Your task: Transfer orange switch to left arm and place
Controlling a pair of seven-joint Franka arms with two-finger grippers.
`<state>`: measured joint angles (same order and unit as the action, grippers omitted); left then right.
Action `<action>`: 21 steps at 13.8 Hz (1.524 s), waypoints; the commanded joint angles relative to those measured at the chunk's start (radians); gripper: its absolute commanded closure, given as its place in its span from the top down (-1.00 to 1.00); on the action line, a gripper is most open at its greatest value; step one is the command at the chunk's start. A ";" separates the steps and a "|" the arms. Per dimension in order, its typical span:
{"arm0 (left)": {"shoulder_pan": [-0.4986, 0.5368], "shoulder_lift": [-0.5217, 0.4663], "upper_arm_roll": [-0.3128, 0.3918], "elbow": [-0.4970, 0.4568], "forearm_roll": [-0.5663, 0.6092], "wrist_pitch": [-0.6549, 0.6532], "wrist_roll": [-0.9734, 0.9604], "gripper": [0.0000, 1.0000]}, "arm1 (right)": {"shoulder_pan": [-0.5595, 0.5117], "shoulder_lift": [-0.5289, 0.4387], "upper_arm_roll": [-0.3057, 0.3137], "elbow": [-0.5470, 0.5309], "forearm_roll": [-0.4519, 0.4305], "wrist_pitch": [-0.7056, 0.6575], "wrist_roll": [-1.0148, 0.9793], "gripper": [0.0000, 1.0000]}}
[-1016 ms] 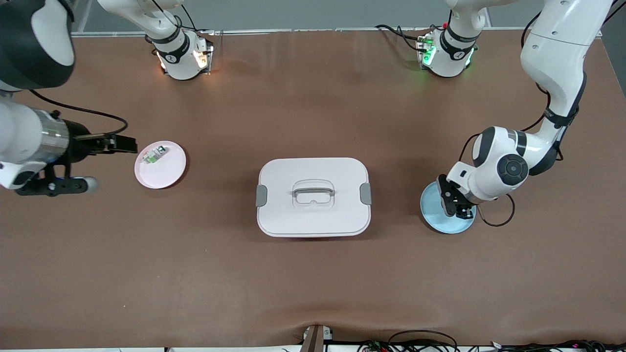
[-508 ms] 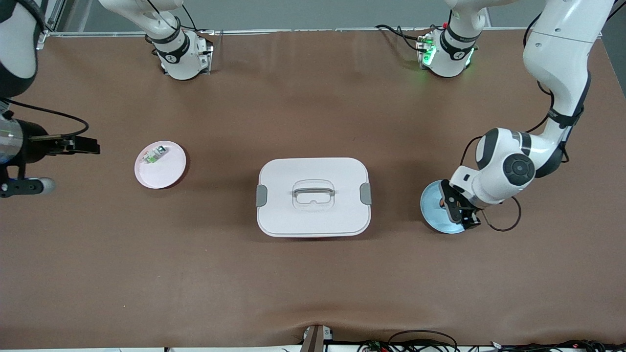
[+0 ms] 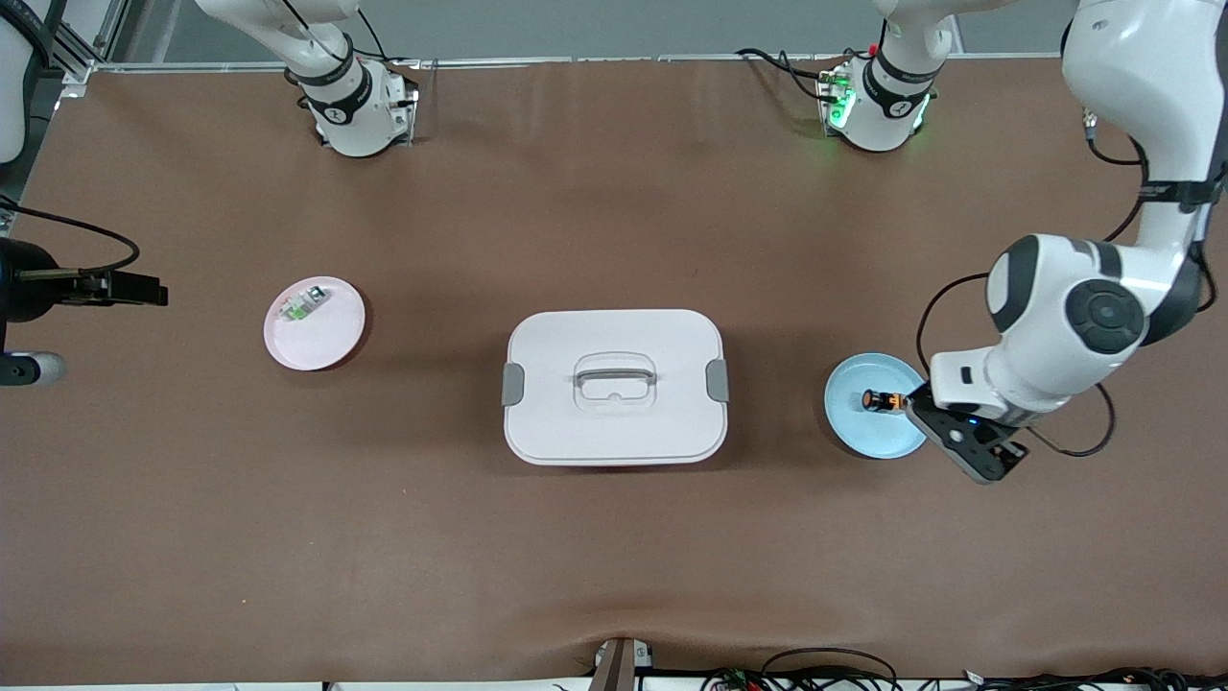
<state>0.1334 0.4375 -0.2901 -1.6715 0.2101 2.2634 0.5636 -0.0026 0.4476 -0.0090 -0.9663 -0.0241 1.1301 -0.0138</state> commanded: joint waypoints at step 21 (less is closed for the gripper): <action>-0.139 -0.468 0.218 0.012 -0.169 -0.622 -0.818 1.00 | -0.047 -0.372 -0.012 -0.505 0.024 0.392 0.212 1.00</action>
<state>0.0370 0.0531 -0.1017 -1.6139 0.0564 1.7018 -0.2531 -0.0548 0.1440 -0.0167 -1.3760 -0.0163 1.4872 0.1643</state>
